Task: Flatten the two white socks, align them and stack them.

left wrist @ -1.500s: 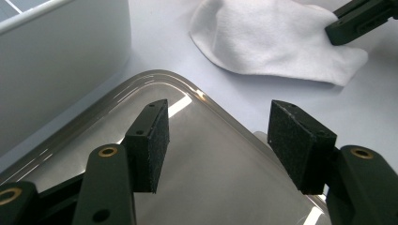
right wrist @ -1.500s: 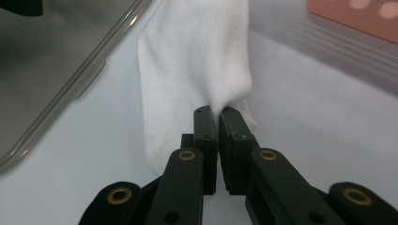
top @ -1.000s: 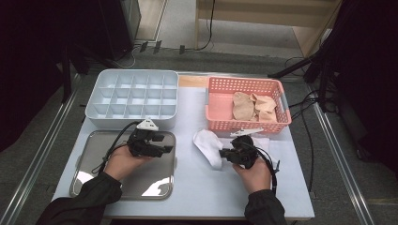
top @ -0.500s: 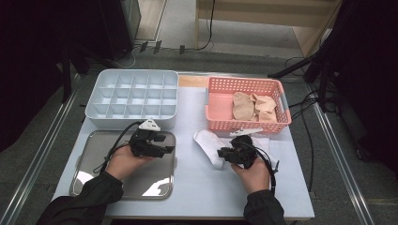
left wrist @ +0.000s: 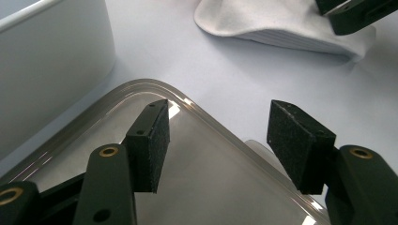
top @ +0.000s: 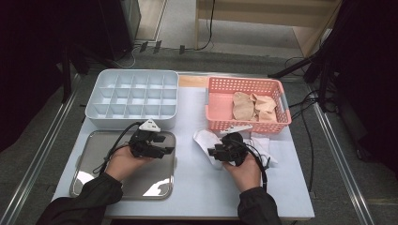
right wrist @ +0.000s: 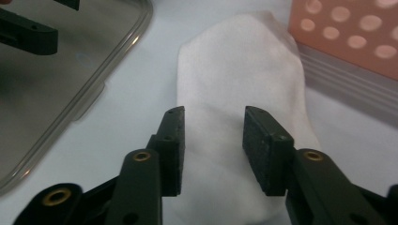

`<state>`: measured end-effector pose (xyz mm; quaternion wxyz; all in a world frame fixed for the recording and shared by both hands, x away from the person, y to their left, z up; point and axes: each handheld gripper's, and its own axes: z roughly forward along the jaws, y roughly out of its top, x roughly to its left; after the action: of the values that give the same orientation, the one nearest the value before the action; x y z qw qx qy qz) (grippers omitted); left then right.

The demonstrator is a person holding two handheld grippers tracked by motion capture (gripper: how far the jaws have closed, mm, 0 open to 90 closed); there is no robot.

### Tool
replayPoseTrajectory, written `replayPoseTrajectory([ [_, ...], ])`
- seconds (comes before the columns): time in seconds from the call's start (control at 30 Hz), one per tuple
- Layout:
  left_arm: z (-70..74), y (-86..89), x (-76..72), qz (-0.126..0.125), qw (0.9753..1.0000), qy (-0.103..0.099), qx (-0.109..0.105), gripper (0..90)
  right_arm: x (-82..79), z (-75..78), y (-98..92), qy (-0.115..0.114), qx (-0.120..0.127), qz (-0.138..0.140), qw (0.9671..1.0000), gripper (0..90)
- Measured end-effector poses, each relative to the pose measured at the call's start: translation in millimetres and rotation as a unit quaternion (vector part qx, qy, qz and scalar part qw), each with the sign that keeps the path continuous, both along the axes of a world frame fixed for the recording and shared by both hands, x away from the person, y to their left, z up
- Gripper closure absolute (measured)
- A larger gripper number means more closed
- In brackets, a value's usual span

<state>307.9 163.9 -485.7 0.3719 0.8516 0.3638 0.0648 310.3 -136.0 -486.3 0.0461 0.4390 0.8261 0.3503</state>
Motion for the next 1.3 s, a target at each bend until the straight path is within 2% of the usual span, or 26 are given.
replayPoseTrajectory([
  [0.13, 0.1, 0.8, -0.5, 0.003, 1.0000, 0.000, -0.003, 40.9, 4.4, -4.5, 11.9, -0.005, -0.009, -0.004, 0.9999, 54.6],
  [0.3, 0.6, 1.5, -0.8, 0.006, 1.0000, -0.003, -0.004, 40.9, 15.3, -15.8, 23.4, -0.005, -0.034, -0.006, 0.9994, 54.4],
  [0.37, 0.6, 1.9, -0.8, 0.006, 1.0000, -0.003, -0.002, 40.9, 17.9, -21.3, 27.4, -0.013, -0.054, -0.005, 0.9984, 58.4],
  [0.4, 0.6, 2.2, -0.8, 0.006, 1.0000, -0.002, -0.002, 40.9, 17.8, -22.1, 28.2, -0.019, -0.057, -0.005, 0.9982, 61.0],
  [0.47, 0.6, 2.4, -0.9, 0.006, 1.0000, -0.002, -0.001, 40.9, 19.1, -22.9, 27.6, -0.029, -0.064, -0.009, 0.9975, 70.3],
  [0.57, 0.6, 2.3, -1.4, 0.005, 1.0000, -0.002, 0.001, 40.9, 21.4, -23.0, 23.2, -0.023, -0.057, -0.015, 0.9980, 78.7],
  [0.73, 0.7, 3.4, -2.0, 0.007, 1.0000, -0.001, 0.004, 40.8, 21.8, -18.9, 19.8, -0.003, -0.033, -0.015, 0.9993, 79.8],
  [0.87, 1.0, 5.2, -2.3, 0.010, 0.9999, -0.001, 0.006, 40.7, 18.9, -13.7, 17.3, 0.002, -0.021, -0.002, 0.9998, 80.8],
  [0.93, 1.2, 6.2, -2.6, 0.010, 0.9999, -0.002, 0.005, 40.8, 16.7, -11.9, 17.0, 0.009, -0.008, 0.023, 0.9997, 81.7],
  [1.1, 1.1, 6.6, -3.1, 0.013, 0.9999, -0.003, 0.003, 40.8, 9.5, -9.6, 26.5, 0.005, -0.004, 0.063, 0.9980, 81.7],
  [1.2, 1.6, 7.3, -3.4, 0.013, 0.9999, -0.004, 0.002, 40.8, 5.8, -12.8, 35.5, 0.013, -0.010, 0.084, 0.9963, 80.9],
  [1.3, 1.6, 8.4, -3.3, 0.015, 0.9999, -0.003, 0.002, 40.8, 5.1, -20.1, 41.9, 0.029, -0.032, 0.092, 0.9948, 74.2],
])
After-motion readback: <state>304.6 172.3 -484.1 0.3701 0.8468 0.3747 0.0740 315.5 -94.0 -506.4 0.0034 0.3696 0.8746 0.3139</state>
